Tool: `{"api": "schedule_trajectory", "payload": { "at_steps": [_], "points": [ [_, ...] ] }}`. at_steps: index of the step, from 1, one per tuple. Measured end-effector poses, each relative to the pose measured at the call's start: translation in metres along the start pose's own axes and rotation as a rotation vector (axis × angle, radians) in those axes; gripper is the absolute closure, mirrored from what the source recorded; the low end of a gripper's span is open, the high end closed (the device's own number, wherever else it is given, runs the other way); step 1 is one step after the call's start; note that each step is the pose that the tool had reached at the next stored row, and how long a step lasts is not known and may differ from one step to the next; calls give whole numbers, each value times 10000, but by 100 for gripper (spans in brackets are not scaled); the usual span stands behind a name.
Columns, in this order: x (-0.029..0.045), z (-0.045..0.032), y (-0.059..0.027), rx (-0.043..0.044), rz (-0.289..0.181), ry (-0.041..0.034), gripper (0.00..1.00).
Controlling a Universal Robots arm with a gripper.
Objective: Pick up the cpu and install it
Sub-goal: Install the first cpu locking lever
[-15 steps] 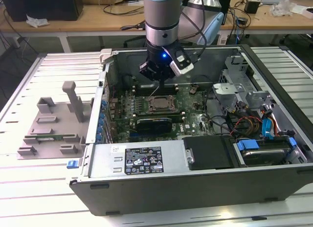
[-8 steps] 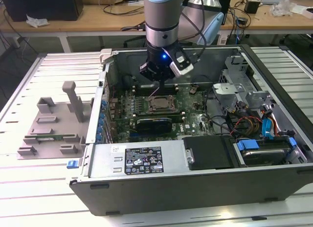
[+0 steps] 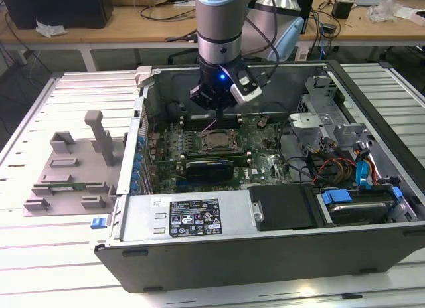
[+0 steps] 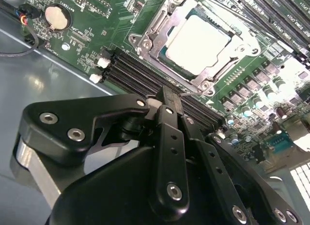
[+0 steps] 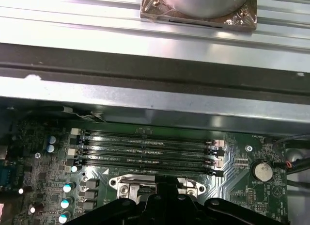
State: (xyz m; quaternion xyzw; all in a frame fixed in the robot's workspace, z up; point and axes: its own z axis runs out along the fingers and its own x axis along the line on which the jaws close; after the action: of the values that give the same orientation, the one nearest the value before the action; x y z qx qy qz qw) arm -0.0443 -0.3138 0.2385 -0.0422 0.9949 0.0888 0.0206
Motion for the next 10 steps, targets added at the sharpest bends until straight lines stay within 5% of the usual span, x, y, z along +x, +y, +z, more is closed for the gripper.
{"api": "schedule_trajectory", "payload": {
  "at_steps": [7, 10],
  "points": [
    [4, 105, -2, 2, 2, 1, 89],
    [-1, 141, 63, 7, 1, 0, 89]
  ]
}}
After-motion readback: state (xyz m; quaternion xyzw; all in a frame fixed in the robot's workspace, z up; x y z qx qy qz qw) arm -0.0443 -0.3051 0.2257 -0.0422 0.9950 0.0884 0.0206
